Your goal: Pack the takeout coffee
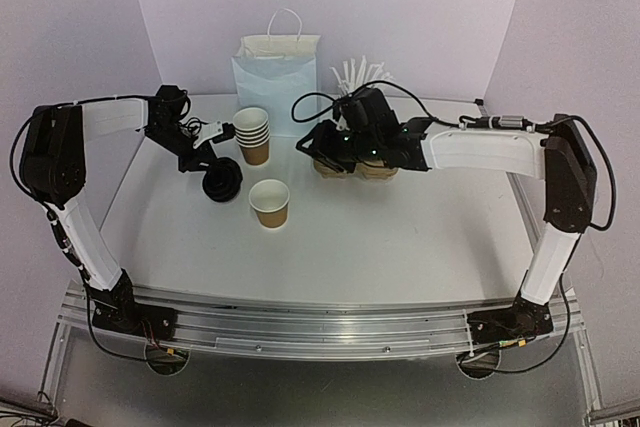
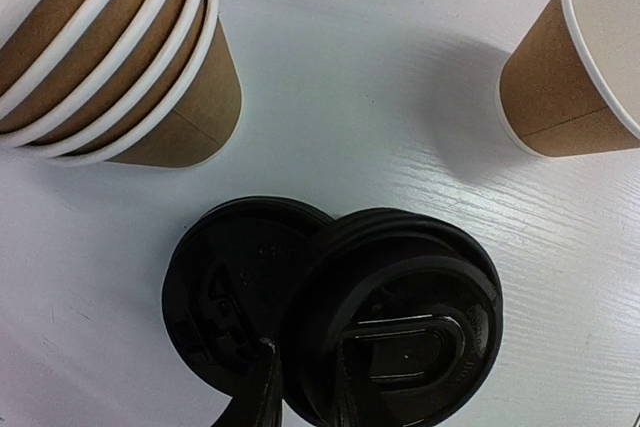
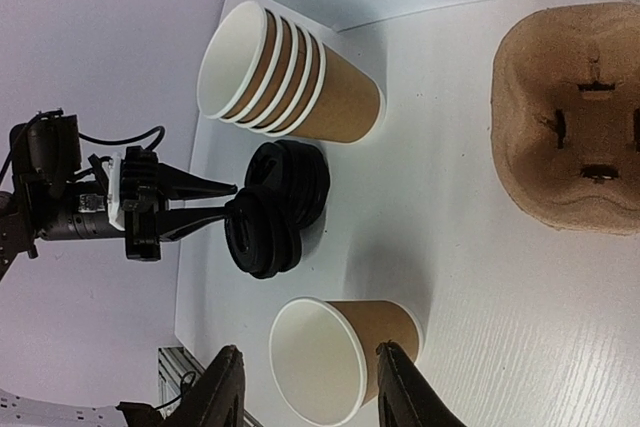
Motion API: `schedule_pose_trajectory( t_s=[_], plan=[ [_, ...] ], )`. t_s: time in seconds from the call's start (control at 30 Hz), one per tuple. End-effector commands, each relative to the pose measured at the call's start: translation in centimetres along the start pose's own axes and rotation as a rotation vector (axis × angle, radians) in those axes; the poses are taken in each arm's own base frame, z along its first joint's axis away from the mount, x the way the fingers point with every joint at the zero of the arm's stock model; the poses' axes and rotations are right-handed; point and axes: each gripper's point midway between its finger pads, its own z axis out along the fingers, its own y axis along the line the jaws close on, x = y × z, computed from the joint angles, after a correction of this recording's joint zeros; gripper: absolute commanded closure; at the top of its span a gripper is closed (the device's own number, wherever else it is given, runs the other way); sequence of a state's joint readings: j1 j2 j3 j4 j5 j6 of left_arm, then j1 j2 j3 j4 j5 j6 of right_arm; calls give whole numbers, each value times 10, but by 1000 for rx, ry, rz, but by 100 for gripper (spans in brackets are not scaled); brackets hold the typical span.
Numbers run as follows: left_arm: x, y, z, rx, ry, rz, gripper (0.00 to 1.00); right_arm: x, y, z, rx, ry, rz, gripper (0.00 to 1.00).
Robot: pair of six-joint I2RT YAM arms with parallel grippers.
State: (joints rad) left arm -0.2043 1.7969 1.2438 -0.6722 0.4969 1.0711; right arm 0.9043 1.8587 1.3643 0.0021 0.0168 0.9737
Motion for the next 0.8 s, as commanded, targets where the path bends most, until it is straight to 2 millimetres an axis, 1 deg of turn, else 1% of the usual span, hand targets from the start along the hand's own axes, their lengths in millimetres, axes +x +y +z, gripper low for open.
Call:
schedule_pose_trajectory(
  t_s=[0.0, 0.1, 0.17, 0.43, 0.57, 0.7, 0.77],
  plan=[
    [-16, 11, -13, -31, -20, 4, 91, 1, 6, 4, -15, 6, -2, 58],
    [-18, 13, -15, -35, -18, -1, 98, 5, 9, 5, -27, 27, -4, 58],
    [-18, 16, -15, -44, -13, -2, 100, 5, 9, 5, -29, 28, -5, 58],
    [-18, 37, -12, -93, 16, -35, 100, 5, 10, 7, -33, 35, -6, 58],
    [-20, 42, -12, -102, 10, -33, 100, 6, 9, 7, -31, 37, -4, 58],
    [-21, 55, -14, -139, 9, -40, 100, 7, 9, 6, -32, 40, -3, 58],
    [-22, 58, -15, -143, 8, -43, 100, 7, 9, 6, -32, 40, -4, 58]
  ],
)
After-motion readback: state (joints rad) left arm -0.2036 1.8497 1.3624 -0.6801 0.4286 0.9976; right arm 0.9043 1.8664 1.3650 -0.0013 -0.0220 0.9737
